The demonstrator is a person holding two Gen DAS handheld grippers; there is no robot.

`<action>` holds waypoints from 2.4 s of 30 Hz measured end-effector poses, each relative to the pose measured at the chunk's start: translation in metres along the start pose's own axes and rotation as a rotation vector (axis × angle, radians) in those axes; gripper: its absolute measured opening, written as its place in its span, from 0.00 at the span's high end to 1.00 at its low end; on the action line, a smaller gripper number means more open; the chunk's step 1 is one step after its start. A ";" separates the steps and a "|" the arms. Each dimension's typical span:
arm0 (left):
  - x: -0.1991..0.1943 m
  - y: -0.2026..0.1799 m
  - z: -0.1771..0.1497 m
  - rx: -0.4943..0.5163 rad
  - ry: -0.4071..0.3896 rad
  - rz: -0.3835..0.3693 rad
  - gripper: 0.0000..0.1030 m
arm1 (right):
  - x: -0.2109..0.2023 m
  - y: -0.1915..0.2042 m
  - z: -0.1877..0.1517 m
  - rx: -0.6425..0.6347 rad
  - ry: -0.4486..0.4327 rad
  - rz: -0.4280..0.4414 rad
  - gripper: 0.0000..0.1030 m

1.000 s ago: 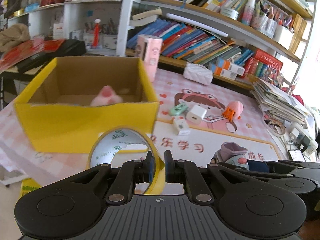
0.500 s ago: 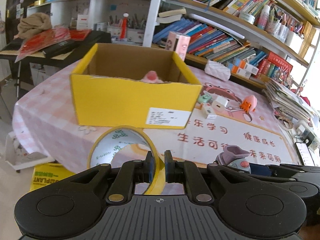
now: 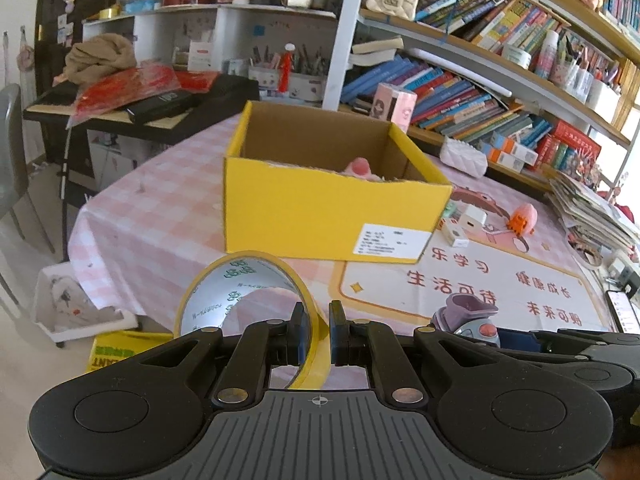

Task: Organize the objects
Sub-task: 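Lift the yellow tape roll and grey car and carry both into the yellow box, then open both tools to drop the tape roll and car into the box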

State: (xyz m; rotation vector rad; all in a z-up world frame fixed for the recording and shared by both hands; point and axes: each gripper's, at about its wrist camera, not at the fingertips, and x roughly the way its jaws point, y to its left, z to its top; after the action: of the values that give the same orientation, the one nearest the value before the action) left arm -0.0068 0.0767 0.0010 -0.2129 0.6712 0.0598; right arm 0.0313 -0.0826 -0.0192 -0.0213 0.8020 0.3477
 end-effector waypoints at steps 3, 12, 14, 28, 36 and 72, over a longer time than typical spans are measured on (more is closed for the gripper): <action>-0.003 0.005 0.004 0.000 -0.018 0.006 0.91 | 0.000 0.008 0.004 -0.010 -0.008 0.002 0.63; 0.000 0.011 0.027 0.027 -0.093 0.032 0.91 | 0.000 0.021 0.023 -0.071 -0.089 -0.015 0.63; 0.003 0.009 0.036 0.031 -0.108 0.033 0.91 | 0.002 0.020 0.034 -0.079 -0.119 -0.019 0.63; 0.074 -0.017 0.112 0.071 -0.173 0.055 0.91 | 0.041 -0.013 0.137 -0.095 -0.270 0.005 0.63; 0.118 -0.037 0.133 0.111 -0.142 0.041 0.91 | 0.076 -0.037 0.177 -0.083 -0.268 0.022 0.63; 0.196 -0.031 0.123 0.134 0.063 0.139 0.52 | 0.172 -0.016 0.212 -0.254 -0.124 0.174 0.63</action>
State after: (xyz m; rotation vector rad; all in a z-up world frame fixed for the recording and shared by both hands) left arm 0.2260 0.0701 -0.0218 -0.0388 0.7490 0.1407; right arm 0.2951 -0.0148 0.0053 -0.1675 0.6341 0.6083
